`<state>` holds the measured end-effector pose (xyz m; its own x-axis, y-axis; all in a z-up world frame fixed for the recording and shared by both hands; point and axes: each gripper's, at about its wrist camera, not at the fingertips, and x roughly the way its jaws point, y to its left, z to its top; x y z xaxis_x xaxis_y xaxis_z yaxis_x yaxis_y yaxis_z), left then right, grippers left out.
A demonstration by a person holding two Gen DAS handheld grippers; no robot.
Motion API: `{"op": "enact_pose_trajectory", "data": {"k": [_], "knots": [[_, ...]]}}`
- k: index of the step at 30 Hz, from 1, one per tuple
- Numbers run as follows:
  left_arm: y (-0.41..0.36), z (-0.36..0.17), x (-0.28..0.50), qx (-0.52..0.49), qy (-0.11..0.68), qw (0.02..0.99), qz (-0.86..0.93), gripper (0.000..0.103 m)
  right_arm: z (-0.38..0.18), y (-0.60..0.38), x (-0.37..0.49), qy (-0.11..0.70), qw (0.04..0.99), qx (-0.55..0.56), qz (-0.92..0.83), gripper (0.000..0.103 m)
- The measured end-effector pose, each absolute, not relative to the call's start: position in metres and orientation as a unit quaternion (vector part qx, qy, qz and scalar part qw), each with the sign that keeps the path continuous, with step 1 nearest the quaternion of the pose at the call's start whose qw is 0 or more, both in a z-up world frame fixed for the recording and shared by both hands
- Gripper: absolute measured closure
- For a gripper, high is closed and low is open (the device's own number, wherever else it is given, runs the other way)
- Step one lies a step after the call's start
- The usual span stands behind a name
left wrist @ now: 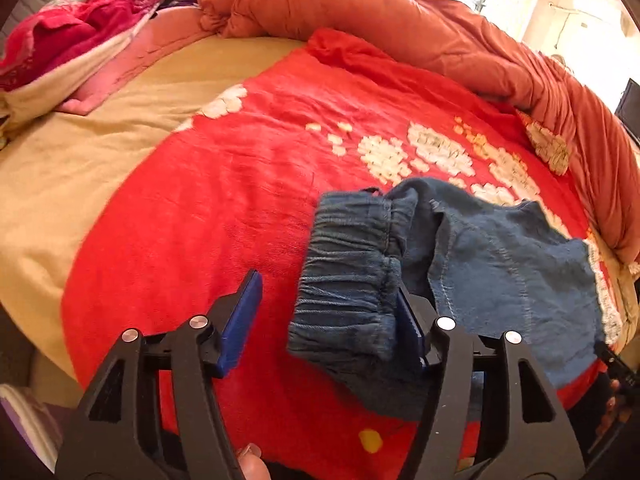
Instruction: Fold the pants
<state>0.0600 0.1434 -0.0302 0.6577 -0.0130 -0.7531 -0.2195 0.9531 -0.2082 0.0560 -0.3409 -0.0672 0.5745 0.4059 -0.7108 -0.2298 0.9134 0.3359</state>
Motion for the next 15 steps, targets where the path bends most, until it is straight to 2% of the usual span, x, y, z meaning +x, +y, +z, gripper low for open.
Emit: {"op": "enact_pose_trajectory", "data": {"k": [6, 7, 8, 15], "knots": [[0.132, 0.028, 0.028, -0.1, 0.345, 0.927, 0.105, 0.048, -0.058, -0.353, 0.053, 0.414, 0.881, 0.127, 0.193, 0.042], [0.128, 0.038, 0.028, -0.101, 0.336, 0.932, 0.095, 0.048, -0.056, -0.356, 0.053, 0.41, 0.883, 0.129, 0.19, 0.035], [0.123, 0.044, 0.03, -0.1, 0.332, 0.934, 0.084, 0.046, -0.053, -0.361, 0.052, 0.405, 0.885, 0.134, 0.187, 0.033], [0.043, 0.051, 0.098, -0.07, 0.354, 0.931, -0.053, 0.045, -0.034, -0.387, 0.058, 0.378, 0.899, 0.148, 0.165, 0.03]]}}
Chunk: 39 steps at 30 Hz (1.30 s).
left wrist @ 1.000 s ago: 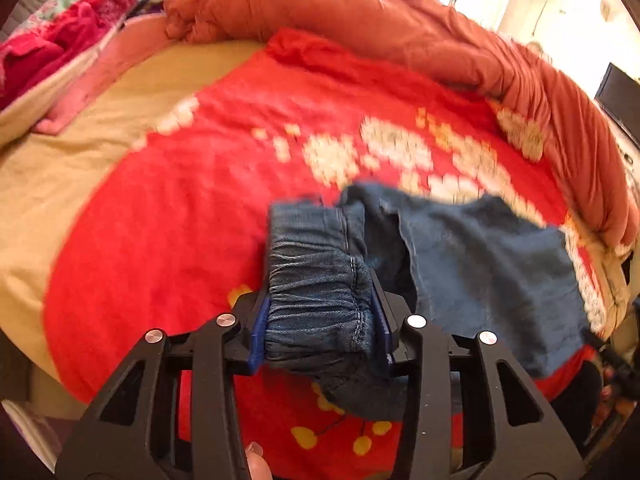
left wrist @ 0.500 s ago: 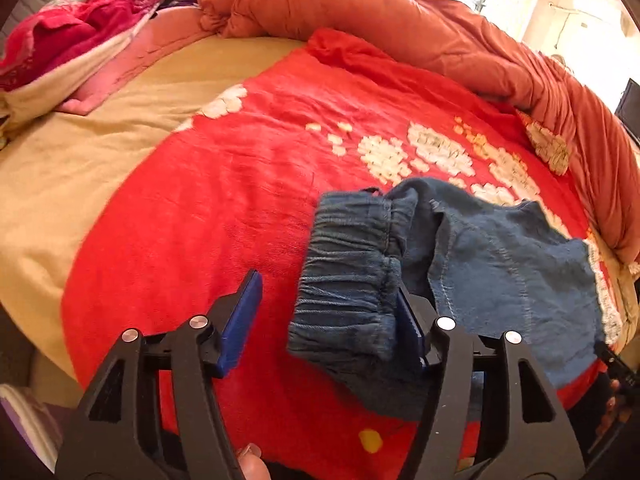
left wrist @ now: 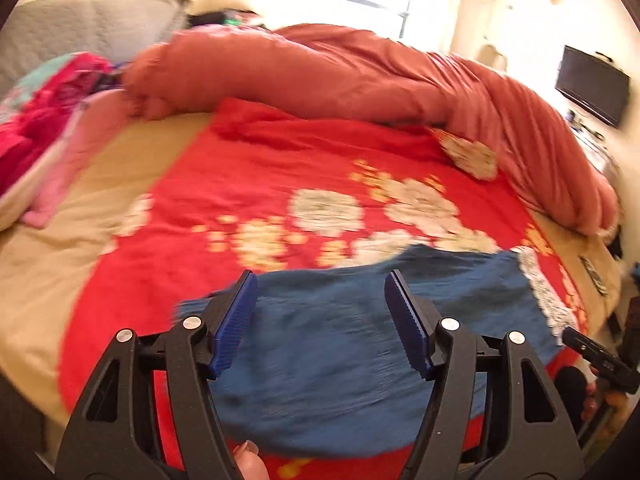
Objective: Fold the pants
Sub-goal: 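Lift the lace hem with the right gripper while the left gripper pinches the denim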
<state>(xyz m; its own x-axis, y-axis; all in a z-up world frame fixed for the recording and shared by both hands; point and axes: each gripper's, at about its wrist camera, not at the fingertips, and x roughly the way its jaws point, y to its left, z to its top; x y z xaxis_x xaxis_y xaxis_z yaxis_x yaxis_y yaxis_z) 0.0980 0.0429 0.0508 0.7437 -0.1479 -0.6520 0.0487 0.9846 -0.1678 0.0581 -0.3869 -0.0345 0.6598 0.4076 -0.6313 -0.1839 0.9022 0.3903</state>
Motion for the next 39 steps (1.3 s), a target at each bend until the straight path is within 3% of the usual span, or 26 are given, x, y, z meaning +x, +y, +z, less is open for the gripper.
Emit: {"op": "enact_pose_trajectory", "data": {"k": [8, 24, 39], "knots": [[-0.045, 0.017, 0.183, -0.002, 0.408, 0.903, -0.137, 0.042, -0.028, -0.424, 0.088, 0.375, 0.907, 0.144, 0.128, 0.028], [-0.078, -0.016, 0.26, 0.046, 0.466, 0.849, -0.245, 0.037, 0.008, -0.437, 0.254, 0.383, 0.903, 0.126, 0.146, 0.025], [-0.085, -0.06, 0.273, 0.056, 0.501, 0.819, -0.274, 0.037, -0.041, -0.443, 0.254, 0.441, 0.864, 0.141, 0.198, 0.025]]}}
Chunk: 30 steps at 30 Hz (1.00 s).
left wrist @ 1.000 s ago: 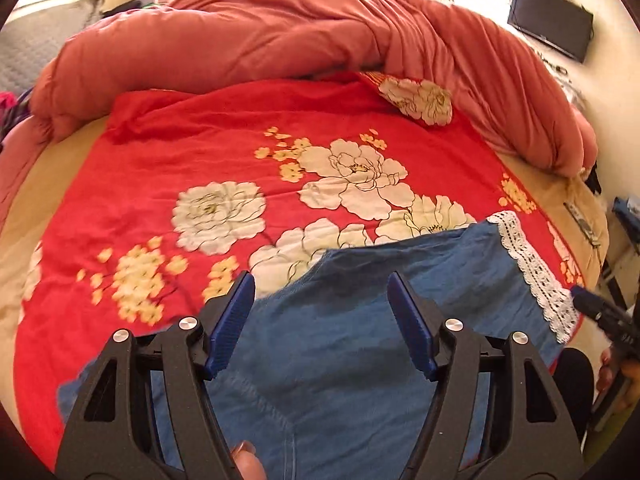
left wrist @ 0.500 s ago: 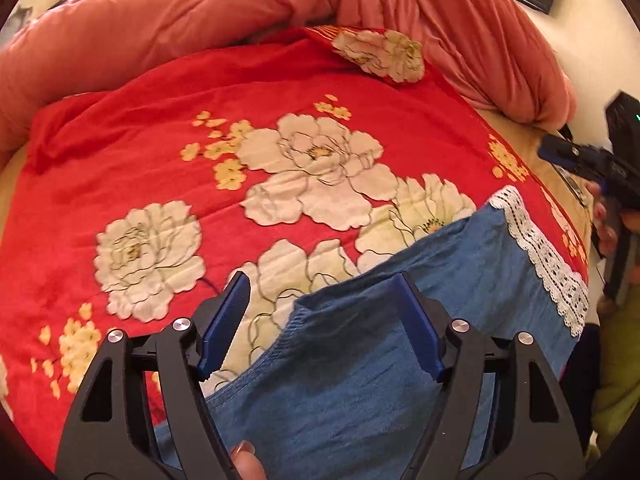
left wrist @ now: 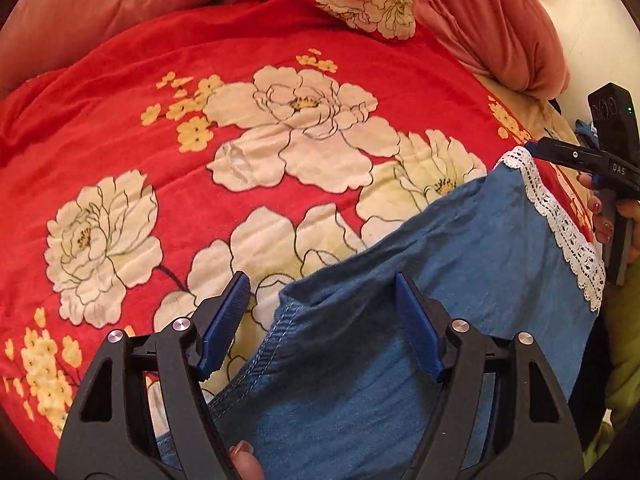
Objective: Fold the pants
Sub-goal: 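Lift the lace hem with the right gripper while the left gripper pinches the denim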
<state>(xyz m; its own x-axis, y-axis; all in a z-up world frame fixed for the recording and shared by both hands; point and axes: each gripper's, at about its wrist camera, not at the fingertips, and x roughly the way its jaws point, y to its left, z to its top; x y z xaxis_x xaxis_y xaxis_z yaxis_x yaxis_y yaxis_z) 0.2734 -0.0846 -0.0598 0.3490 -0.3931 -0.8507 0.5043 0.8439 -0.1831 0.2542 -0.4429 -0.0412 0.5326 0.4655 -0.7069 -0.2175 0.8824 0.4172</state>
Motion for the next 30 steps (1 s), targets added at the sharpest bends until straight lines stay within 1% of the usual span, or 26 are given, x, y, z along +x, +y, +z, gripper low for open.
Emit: {"op": "enact_pose_trajectory", "data": {"k": [3, 4, 6, 8, 9, 10, 11, 12, 13, 14, 16, 18, 19, 20, 26, 30], "knots": [[-0.083, -0.064, 0.273, 0.054, 0.504, 0.816, -0.276, 0.037, -0.046, -0.436, 0.258, 0.451, 0.858, 0.136, 0.204, 0.026], [-0.082, -0.064, 0.274, 0.048, 0.504, 0.816, -0.278, 0.037, -0.047, -0.434, 0.26, 0.453, 0.857, 0.133, 0.204, 0.028], [-0.081, -0.065, 0.277, 0.036, 0.508, 0.814, -0.28, 0.043, -0.05, -0.431, 0.263, 0.461, 0.854, 0.126, 0.207, 0.03], [-0.079, -0.066, 0.278, 0.027, 0.51, 0.813, -0.279, 0.057, -0.056, -0.428, 0.266, 0.473, 0.848, 0.123, 0.207, 0.034], [-0.078, -0.066, 0.277, 0.025, 0.51, 0.813, -0.281, 0.061, -0.061, -0.427, 0.268, 0.479, 0.844, 0.124, 0.207, 0.035], [-0.078, -0.065, 0.276, 0.021, 0.509, 0.813, -0.283, 0.074, -0.064, -0.428, 0.268, 0.482, 0.842, 0.126, 0.208, 0.035], [-0.078, -0.064, 0.276, 0.016, 0.508, 0.812, -0.286, 0.089, -0.067, -0.428, 0.269, 0.484, 0.84, 0.128, 0.21, 0.035], [-0.078, -0.062, 0.275, 0.006, 0.509, 0.81, -0.292, 0.094, -0.069, -0.428, 0.27, 0.486, 0.838, 0.129, 0.212, 0.035], [-0.078, -0.062, 0.275, 0.002, 0.51, 0.808, -0.294, 0.095, -0.07, -0.429, 0.27, 0.486, 0.837, 0.132, 0.213, 0.035], [-0.079, -0.063, 0.275, 0.003, 0.511, 0.808, -0.293, 0.095, -0.071, -0.428, 0.269, 0.485, 0.838, 0.129, 0.213, 0.037], [-0.079, -0.063, 0.275, 0.007, 0.51, 0.81, -0.291, 0.096, -0.07, -0.424, 0.267, 0.484, 0.841, 0.114, 0.215, 0.045], [-0.079, -0.06, 0.274, 0.012, 0.506, 0.814, -0.285, 0.097, -0.069, -0.419, 0.264, 0.482, 0.842, 0.101, 0.219, 0.059], [-0.079, -0.058, 0.274, 0.013, 0.503, 0.816, -0.284, 0.097, -0.068, -0.418, 0.263, 0.481, 0.841, 0.1, 0.224, 0.071], [-0.078, -0.054, 0.273, 0.014, 0.498, 0.82, -0.283, 0.098, -0.066, -0.416, 0.26, 0.479, 0.841, 0.1, 0.232, 0.081], [-0.071, -0.042, 0.274, 0.013, 0.473, 0.838, -0.273, 0.098, -0.035, -0.413, 0.252, 0.42, 0.871, 0.089, 0.238, 0.083], [-0.077, -0.052, 0.279, 0.035, 0.477, 0.84, -0.256, 0.098, -0.041, -0.402, 0.266, 0.435, 0.871, 0.053, 0.221, 0.083]]}}
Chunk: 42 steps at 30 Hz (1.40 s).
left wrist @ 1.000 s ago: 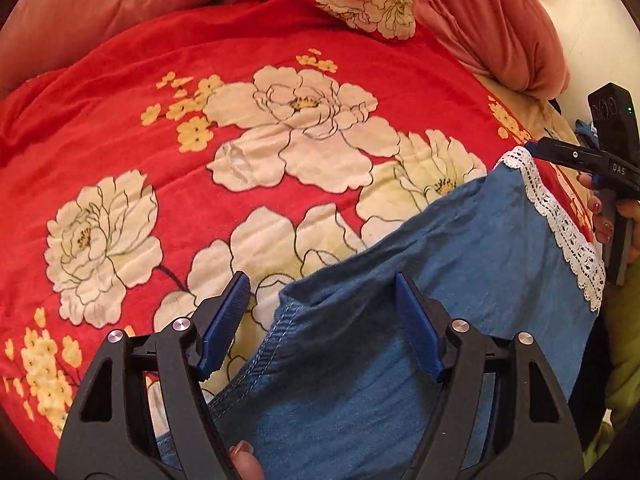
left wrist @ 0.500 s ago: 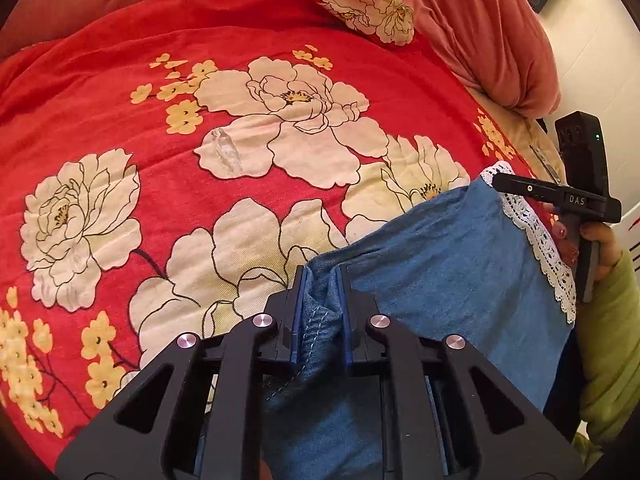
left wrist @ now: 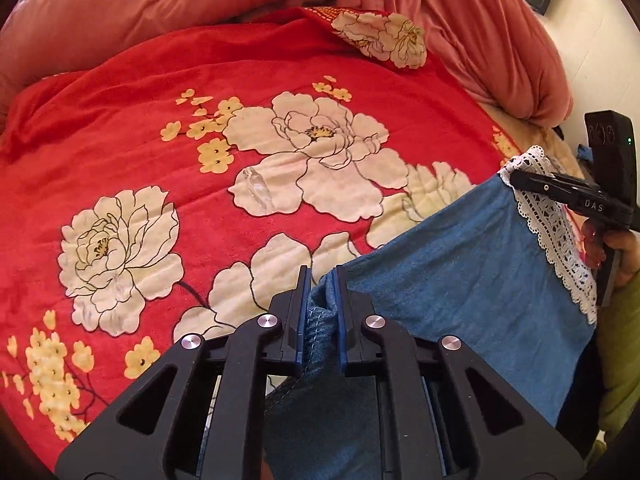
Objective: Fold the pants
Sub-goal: 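Lift the lace hem with the right gripper while the left gripper pinches the denim, then open both grippers and withdraw them from the folded pants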
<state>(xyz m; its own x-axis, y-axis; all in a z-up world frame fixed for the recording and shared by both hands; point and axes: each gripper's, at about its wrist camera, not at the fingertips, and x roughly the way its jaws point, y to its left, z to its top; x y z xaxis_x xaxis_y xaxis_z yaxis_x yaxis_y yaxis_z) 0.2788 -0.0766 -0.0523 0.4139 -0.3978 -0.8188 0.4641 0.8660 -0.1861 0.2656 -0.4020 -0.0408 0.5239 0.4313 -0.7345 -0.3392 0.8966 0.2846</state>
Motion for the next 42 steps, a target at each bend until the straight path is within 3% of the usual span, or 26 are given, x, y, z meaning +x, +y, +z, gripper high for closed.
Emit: {"op": "enact_pose_trajectory", "data": {"k": [3, 8, 13, 19, 26, 34, 42], "knots": [[-0.078, -0.064, 0.282, 0.047, 0.485, 0.838, -0.247, 0.096, -0.059, -0.396, 0.275, 0.468, 0.861, 0.017, 0.198, 0.076], [-0.073, -0.064, 0.284, 0.052, 0.48, 0.847, -0.223, 0.083, -0.059, -0.406, 0.274, 0.463, 0.869, 0.011, 0.172, 0.061], [-0.06, -0.049, 0.278, 0.034, 0.472, 0.858, -0.199, 0.075, -0.047, -0.434, 0.263, 0.449, 0.878, 0.063, 0.154, 0.054], [-0.058, -0.021, 0.253, 0.009, 0.443, 0.877, -0.187, 0.064, -0.028, -0.444, 0.243, 0.429, 0.889, 0.075, 0.144, 0.053], [-0.069, 0.0, 0.215, 0.01, 0.411, 0.894, -0.18, 0.058, 0.003, -0.446, 0.196, 0.389, 0.902, 0.106, 0.156, 0.036], [-0.078, 0.001, 0.157, 0.024, 0.393, 0.903, -0.174, 0.053, -0.016, -0.461, 0.112, 0.382, 0.904, 0.148, 0.124, 0.034], [-0.085, -0.021, 0.116, 0.03, 0.403, 0.902, -0.154, 0.048, -0.047, -0.463, 0.094, 0.418, 0.886, 0.16, 0.119, 0.034]]}}
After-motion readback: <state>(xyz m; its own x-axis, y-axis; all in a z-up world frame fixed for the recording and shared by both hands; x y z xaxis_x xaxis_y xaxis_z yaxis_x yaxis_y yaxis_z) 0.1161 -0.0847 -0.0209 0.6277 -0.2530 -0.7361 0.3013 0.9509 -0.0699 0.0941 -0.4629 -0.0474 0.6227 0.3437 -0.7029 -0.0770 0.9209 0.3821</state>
